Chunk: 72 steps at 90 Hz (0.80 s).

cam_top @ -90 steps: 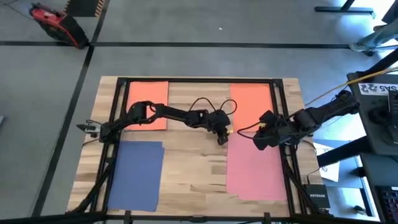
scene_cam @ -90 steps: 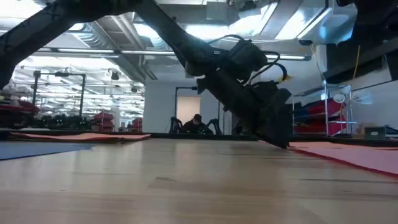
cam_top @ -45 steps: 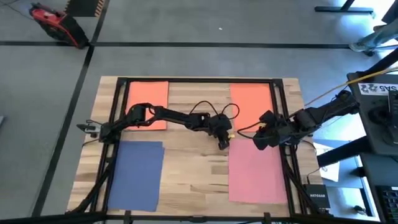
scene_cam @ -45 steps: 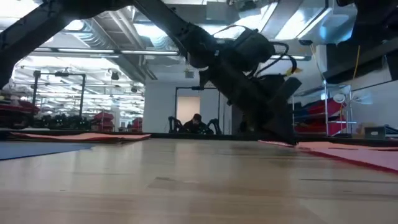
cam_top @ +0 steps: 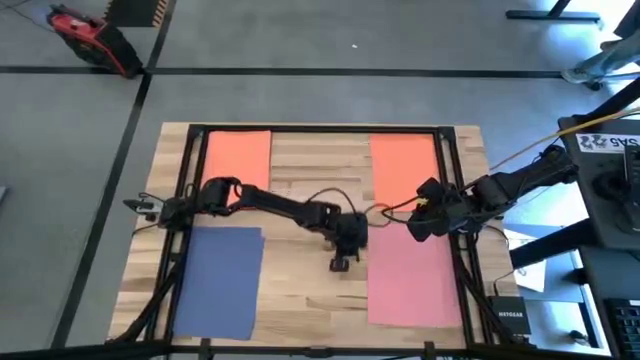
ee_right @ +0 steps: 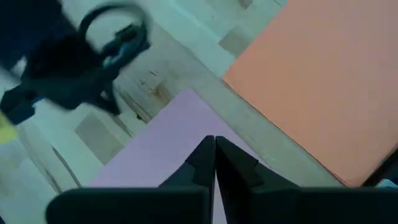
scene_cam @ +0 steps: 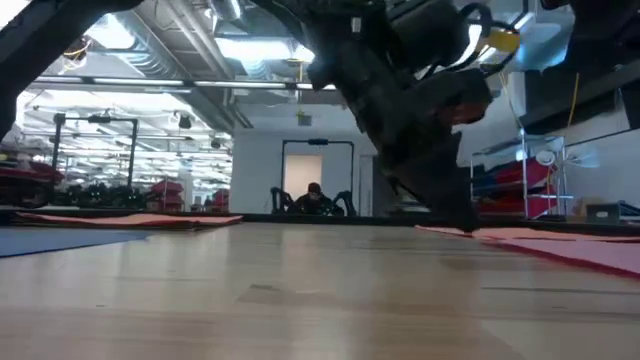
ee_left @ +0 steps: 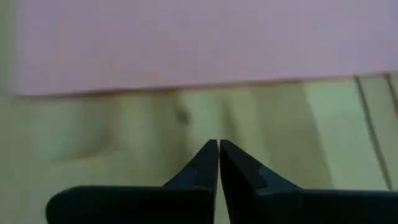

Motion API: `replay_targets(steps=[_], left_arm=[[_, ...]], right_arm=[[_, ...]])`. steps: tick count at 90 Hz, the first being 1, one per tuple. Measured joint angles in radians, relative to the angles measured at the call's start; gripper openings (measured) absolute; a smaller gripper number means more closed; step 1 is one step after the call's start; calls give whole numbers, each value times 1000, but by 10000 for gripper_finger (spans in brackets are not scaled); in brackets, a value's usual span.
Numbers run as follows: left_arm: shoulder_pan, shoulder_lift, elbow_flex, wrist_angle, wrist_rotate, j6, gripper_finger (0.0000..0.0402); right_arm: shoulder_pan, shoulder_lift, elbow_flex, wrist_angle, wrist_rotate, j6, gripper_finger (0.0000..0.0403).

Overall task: Organize paper
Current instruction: Stack the pink colored paper on top of the pink colored paper

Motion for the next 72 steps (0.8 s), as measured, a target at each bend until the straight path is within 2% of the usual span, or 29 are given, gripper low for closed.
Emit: replay_targets(steps=[7,23,56,72], left_arm=[[-25,10,0,35,-33,-14,0],[-55,53,1,114,-39,-83,0],[-62,96,4,260,-51,-145,0],[-62,98,4,280,-54,-147,0]], right_arm=[[0,0,0,-6,0,0,0],[0,0,0,-18,-3,0,0],[0,0,1,-27,-19,0,0],[0,0,2,-24,-19,-1,0]])
